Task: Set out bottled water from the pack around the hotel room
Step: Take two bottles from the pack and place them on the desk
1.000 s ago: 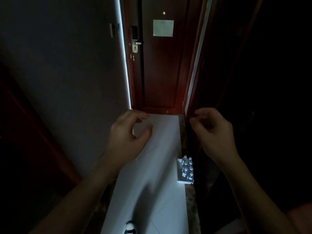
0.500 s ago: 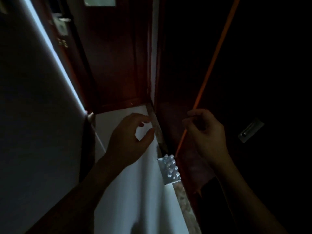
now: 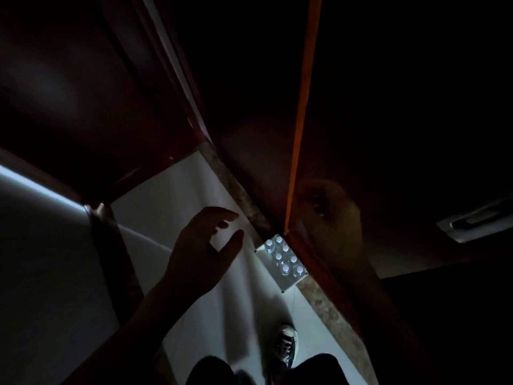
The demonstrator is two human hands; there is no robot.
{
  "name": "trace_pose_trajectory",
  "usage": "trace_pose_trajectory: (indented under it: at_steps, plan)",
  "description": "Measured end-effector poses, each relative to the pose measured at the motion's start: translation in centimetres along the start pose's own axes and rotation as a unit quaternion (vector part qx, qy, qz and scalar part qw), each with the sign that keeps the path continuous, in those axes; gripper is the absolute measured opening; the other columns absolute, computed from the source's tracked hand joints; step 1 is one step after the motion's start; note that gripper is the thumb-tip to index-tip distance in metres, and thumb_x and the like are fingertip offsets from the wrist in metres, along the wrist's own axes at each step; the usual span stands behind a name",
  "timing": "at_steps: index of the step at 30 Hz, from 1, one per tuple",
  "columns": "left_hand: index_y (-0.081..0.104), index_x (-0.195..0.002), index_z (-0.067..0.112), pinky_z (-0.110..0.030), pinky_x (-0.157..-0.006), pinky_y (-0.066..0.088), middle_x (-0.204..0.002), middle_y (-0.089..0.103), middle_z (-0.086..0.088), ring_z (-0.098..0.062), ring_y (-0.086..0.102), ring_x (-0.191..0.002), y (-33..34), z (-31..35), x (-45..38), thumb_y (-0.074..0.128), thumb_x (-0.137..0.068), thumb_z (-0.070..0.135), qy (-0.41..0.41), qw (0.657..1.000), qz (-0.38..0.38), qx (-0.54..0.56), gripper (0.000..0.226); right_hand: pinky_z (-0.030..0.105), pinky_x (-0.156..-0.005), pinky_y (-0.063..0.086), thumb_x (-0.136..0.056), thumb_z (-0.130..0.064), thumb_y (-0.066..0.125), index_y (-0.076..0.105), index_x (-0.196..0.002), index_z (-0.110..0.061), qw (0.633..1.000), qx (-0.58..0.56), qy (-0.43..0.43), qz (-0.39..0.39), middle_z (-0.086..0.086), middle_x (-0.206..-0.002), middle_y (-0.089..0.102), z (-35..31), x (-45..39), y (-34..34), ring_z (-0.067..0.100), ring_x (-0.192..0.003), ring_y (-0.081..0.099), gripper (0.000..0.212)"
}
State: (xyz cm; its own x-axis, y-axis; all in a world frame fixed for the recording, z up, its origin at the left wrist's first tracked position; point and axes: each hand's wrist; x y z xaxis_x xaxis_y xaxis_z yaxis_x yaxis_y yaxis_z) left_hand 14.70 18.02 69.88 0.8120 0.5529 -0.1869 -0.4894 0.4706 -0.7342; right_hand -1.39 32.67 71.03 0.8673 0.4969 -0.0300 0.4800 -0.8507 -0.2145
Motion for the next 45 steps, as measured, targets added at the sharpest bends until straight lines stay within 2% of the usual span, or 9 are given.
trace_pose_trajectory:
  at_steps: [4,6,8,11,21,28,31,35,45]
  plan:
    - [0.064,-0.109,0.025,-0.009,-0.075,0.046,-0.103,0.060,0.024,0.006,0.058,-0.096,2.3,-3.0,-3.7,0.058,-0.082,0.046,-0.017,0.998,-0.045,0.036,0.034,0.008,-0.054,0.047,-0.085,-0.006,0.070,0.069,-0.097,-0.008,0.998,0.018,0.051,0.029,0.005,-0.072,0.072,2.3,-2.3,0.7,0.004,-0.062,0.066,0.012]
    - [0.067,-0.108,0.019,-0.016,-0.080,0.048,-0.102,0.066,0.013,0.001,0.061,-0.095,4.0,-4.4,-5.5,0.059,-0.084,0.043,0.007,0.997,-0.068,0.041,0.035,0.008,-0.048,0.045,-0.087,-0.004,0.067,0.066,-0.094,-0.010,0.996,0.014,0.077,0.046,-0.006,-0.064,0.072,3.4,-3.3,0.7,-0.003,-0.052,0.063,0.010]
    - [0.069,-0.107,0.014,-0.023,-0.086,0.050,-0.105,0.068,0.007,-0.006,0.064,-0.098,6.1,-6.1,-7.0,0.060,-0.086,0.037,0.048,0.993,-0.099,0.047,0.032,0.006,-0.051,0.045,-0.087,-0.006,0.069,0.065,-0.095,-0.015,0.993,0.030,0.092,0.073,-0.022,-0.070,0.070,4.9,-4.0,0.8,-0.007,-0.058,0.064,0.013]
    - [0.068,-0.106,0.017,-0.029,-0.085,0.053,-0.103,0.068,0.009,-0.009,0.067,-0.097,9.6,-9.3,-9.0,0.062,-0.086,0.034,0.084,0.981,-0.154,0.078,0.026,0.006,-0.060,0.046,-0.083,-0.015,0.074,0.068,-0.097,-0.020,0.982,0.068,0.117,0.130,-0.019,-0.082,0.069,7.7,-4.0,1.4,-0.005,-0.072,0.066,0.016]
    - [0.063,-0.103,0.031,-0.011,-0.078,0.047,-0.096,0.065,0.022,0.005,0.061,-0.092,20.1,-22.8,-11.2,0.057,-0.079,0.046,0.078,0.937,-0.332,0.074,0.029,0.012,-0.063,0.050,-0.084,-0.017,0.073,0.067,-0.091,-0.027,0.915,0.078,0.256,0.301,-0.020,-0.087,0.071,21.8,-0.4,9.2,-0.001,-0.076,0.068,0.014]
    - [0.056,-0.104,0.039,-0.009,-0.082,0.046,-0.096,0.061,0.026,0.006,0.060,-0.094,31.7,-32.3,-7.5,0.066,-0.079,0.040,0.027,0.926,-0.374,0.045,0.027,0.021,-0.070,0.049,-0.083,-0.019,0.075,0.059,-0.094,-0.036,0.882,0.091,0.347,0.306,-0.014,-0.098,0.069,37.8,3.3,14.5,0.005,-0.088,0.066,0.026]
    - [0.057,-0.108,0.036,-0.025,-0.087,0.052,-0.103,0.060,0.026,-0.002,0.063,-0.100,38.8,-38.0,-5.3,0.076,-0.082,0.017,-0.030,0.919,-0.391,0.034,0.038,0.019,-0.073,0.046,-0.082,-0.020,0.077,0.059,-0.100,-0.029,0.873,0.094,0.386,0.285,-0.013,-0.098,0.065,46.1,3.9,16.8,0.010,-0.092,0.064,0.027]
    - [0.057,-0.126,0.024,-0.038,-0.096,0.051,-0.123,0.064,0.008,-0.015,0.062,-0.117,48.8,-45.8,-2.8,0.075,-0.083,0.018,-0.064,0.907,-0.417,0.002,0.047,0.024,-0.080,0.045,-0.081,-0.024,0.077,0.058,-0.120,-0.020,0.868,0.109,0.418,0.244,-0.005,-0.115,0.062,58.3,4.2,20.3,0.012,-0.100,0.060,0.043]
    - [0.049,-0.137,0.008,-0.030,-0.101,0.043,-0.134,0.061,-0.011,-0.026,0.057,-0.124,66.3,-57.1,-1.0,0.078,-0.074,0.009,0.022,0.915,-0.402,0.040,0.069,0.022,-0.086,0.036,-0.071,-0.020,0.082,0.041,-0.142,-0.021,0.885,0.127,0.384,0.231,-0.001,-0.138,0.053,81.3,2.4,27.5,0.022,-0.122,0.052,0.081]
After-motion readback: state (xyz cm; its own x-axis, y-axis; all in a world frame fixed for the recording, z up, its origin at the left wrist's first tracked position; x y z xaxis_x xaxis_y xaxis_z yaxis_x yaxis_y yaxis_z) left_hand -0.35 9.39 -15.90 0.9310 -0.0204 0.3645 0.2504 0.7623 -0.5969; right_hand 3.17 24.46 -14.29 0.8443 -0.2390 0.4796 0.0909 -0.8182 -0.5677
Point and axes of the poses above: each hand's wrist, its own x-axis away from the middle knuckle, its own y-axis out of the palm, z = x × y
